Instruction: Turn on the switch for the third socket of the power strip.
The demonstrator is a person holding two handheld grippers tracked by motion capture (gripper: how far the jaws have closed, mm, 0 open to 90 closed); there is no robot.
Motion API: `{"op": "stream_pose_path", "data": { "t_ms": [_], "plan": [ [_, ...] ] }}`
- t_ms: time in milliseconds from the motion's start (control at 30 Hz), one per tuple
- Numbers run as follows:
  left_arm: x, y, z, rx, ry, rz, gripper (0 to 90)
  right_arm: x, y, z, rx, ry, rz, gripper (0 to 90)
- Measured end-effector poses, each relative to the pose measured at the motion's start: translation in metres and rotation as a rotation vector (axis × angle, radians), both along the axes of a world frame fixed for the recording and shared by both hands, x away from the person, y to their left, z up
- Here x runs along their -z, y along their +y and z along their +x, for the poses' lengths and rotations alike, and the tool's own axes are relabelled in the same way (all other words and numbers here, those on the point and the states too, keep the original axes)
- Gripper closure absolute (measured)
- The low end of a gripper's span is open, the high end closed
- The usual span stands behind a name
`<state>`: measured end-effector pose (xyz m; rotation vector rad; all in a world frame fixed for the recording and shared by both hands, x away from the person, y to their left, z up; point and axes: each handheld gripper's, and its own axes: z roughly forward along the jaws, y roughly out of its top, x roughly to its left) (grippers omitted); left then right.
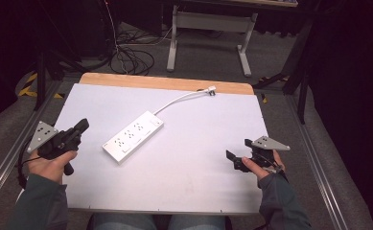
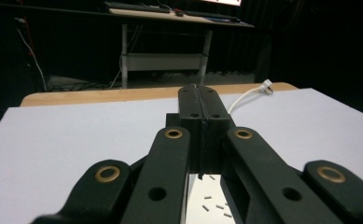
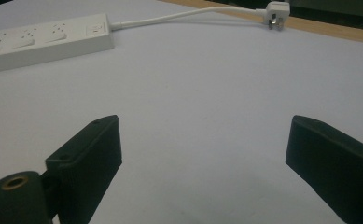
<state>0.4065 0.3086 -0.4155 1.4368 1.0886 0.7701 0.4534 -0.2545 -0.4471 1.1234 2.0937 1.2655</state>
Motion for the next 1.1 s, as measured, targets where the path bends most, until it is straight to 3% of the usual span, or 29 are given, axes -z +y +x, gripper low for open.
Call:
{"op": "stream_pose_path", "data": {
  "t_ms": [200,600,667,833,1100],
  "plan": [
    [-0.001,0.013,-0.007,-0.039,-0.026,-0.025,89.8,0.0,0.0,0.0,-0.001,0.0,-0.001,11.1],
    [-0.002,0.016,-0.01,-0.074,-0.039,-0.041,88.6,0.0,0.0,0.0,-0.001,0.001,-0.002,11.1],
    [-0.002,0.016,-0.011,-0.082,-0.041,-0.039,85.9,0.0,0.0,0.0,-0.002,0.001,-0.003,11.1],
    [-0.004,0.018,-0.012,-0.094,-0.052,-0.057,67.5,0.0,0.0,0.0,-0.002,0.003,-0.002,11.1],
    [-0.005,0.022,-0.013,-0.109,-0.051,-0.05,51.0,0.0,0.0,0.0,-0.003,0.004,-0.003,11.1]
  ]
}}
